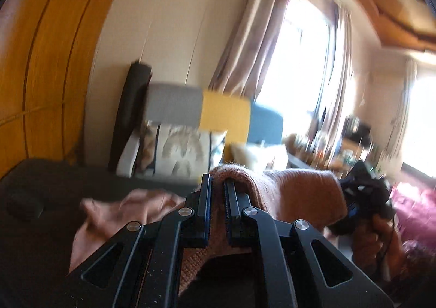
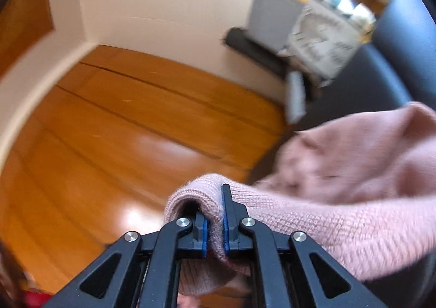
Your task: Fold clothes
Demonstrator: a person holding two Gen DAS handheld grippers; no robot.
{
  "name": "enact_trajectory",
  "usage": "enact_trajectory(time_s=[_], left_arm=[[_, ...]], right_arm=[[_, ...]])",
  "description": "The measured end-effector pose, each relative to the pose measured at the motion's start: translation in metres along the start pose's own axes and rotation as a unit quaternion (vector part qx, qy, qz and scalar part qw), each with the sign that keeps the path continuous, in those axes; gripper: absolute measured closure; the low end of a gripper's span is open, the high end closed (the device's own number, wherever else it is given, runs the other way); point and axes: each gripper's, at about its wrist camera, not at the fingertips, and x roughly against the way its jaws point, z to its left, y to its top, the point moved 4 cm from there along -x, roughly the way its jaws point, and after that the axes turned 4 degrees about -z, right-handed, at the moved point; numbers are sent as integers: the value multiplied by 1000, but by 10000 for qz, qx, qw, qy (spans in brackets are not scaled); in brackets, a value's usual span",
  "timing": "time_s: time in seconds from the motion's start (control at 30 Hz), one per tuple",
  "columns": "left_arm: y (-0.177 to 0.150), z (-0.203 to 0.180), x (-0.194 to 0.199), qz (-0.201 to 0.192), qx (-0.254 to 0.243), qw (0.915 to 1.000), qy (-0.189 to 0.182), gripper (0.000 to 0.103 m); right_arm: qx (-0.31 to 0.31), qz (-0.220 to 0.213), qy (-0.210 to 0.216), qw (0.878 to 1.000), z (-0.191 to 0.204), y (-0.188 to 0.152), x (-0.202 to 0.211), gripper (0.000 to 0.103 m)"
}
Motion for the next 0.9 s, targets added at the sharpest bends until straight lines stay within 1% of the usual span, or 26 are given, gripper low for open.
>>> enact_trajectory(time_s=[0.07, 0.13, 0.27, 0.3, 0.33, 0.47, 0.53, 0.63, 0.7, 0.8, 0.83, 0.9], left_arm=[[23, -5, 8, -313, -91, 9994, -68, 95], [48, -14, 19, -667, -280, 9972, -163, 95], [93, -35, 41, -1273, -494, 9893, -514, 95], [103, -41, 47, -1395, -552, 9867, -632, 95], [112, -49, 53, -1513, -625, 9838, -732, 98], [140, -78, 77, -1908, -896, 9710, -1130, 99], [148, -91, 90, -2067, -969, 9643, -1344, 98], [158, -111, 115, -2360, -1054, 9517, -1657, 99], [162, -123, 128, -2406, -1079, 9465, -1861, 99], [158, -133, 132, -2338, -1034, 9444, -2067, 99], [153, -133, 130, -2303, -1012, 9453, -2078, 98], [137, -128, 120, -2108, -943, 9535, -1937, 98]], right_arm=[[-43, 46, 338, 9994, 25, 11, -7, 96], [82, 40, 624, 9980, 55, 22, -14, 96], [418, -17, 1152, 9925, 117, 39, -21, 96], [499, -24, 1293, 9904, 133, 43, -23, 96], [580, -31, 1433, 9880, 148, 46, -25, 96], [981, 48, 1867, 9775, 207, 49, -32, 96], [1102, 135, 2084, 9717, 233, 46, -36, 96], [1354, 258, 2311, 9631, 265, 37, -37, 96], [1528, 351, 2450, 9568, 286, 29, -36, 96], [1854, 454, 2513, 9489, 311, 11, -37, 96], [1928, 439, 2506, 9477, 314, 7, -35, 96], [2019, 335, 2464, 9473, 317, 1, -27, 96]])
